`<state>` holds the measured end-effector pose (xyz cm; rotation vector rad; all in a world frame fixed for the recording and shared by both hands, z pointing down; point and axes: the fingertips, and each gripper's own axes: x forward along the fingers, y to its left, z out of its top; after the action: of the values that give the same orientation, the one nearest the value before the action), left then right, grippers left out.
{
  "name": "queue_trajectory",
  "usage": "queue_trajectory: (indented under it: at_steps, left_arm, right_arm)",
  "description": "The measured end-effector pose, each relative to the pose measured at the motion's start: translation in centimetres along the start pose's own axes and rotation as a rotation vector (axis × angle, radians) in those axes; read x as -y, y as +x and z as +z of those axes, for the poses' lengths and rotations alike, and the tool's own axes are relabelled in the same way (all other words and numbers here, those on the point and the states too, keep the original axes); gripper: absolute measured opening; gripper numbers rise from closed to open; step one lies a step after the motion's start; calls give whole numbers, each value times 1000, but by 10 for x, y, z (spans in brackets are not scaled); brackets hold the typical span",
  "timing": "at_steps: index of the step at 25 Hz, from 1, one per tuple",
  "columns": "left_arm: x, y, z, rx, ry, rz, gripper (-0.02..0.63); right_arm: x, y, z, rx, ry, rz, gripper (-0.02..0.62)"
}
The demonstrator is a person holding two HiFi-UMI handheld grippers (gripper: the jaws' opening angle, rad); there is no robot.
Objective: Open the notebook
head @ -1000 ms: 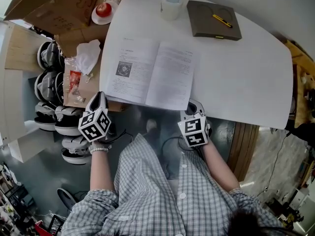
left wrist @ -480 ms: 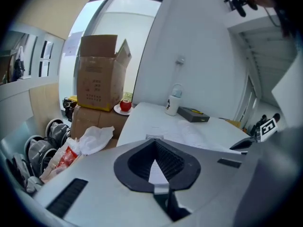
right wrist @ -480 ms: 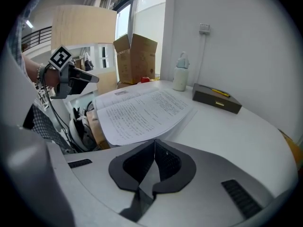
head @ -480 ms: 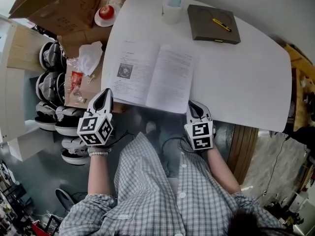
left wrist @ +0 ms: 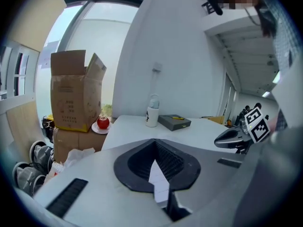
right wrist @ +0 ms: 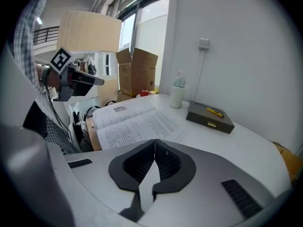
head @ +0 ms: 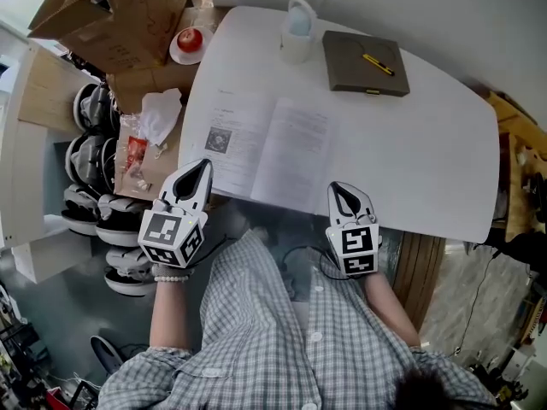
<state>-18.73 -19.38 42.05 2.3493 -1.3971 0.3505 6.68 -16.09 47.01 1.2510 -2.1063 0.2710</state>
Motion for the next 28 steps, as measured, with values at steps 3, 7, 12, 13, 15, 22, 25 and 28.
queue_trajectory:
  at_steps: [3, 7, 12, 13, 15, 22, 25, 28]
  left_arm:
    - [13, 0, 16, 13, 40, -24, 8]
    - [26, -1, 35, 20, 110, -28, 8]
    - [45, -3, 59, 64, 134, -53, 8]
    - [49, -3, 63, 70, 144, -60, 8]
    - [58, -3, 72, 90, 158, -73, 8]
    - [76, -3, 104, 181, 133, -84, 8]
    - [78, -5, 114, 210, 138, -72, 8]
    - [76, -11, 119, 228, 141, -46, 8]
  right_arm:
    - [0, -4, 24, 47, -34, 10, 21]
    - [2, -12, 59, 123, -38, 31, 21]
    - [13, -31, 88, 208, -36, 32, 21]
    - [15, -34, 93, 224, -36, 30, 21]
    - [19, -39, 101, 249, -44, 23, 21]
    - [23, -51, 134, 340, -63, 21, 21]
    - [27, -53, 145, 371, -73, 17, 21]
    - [26, -52, 155, 393, -85, 30, 21]
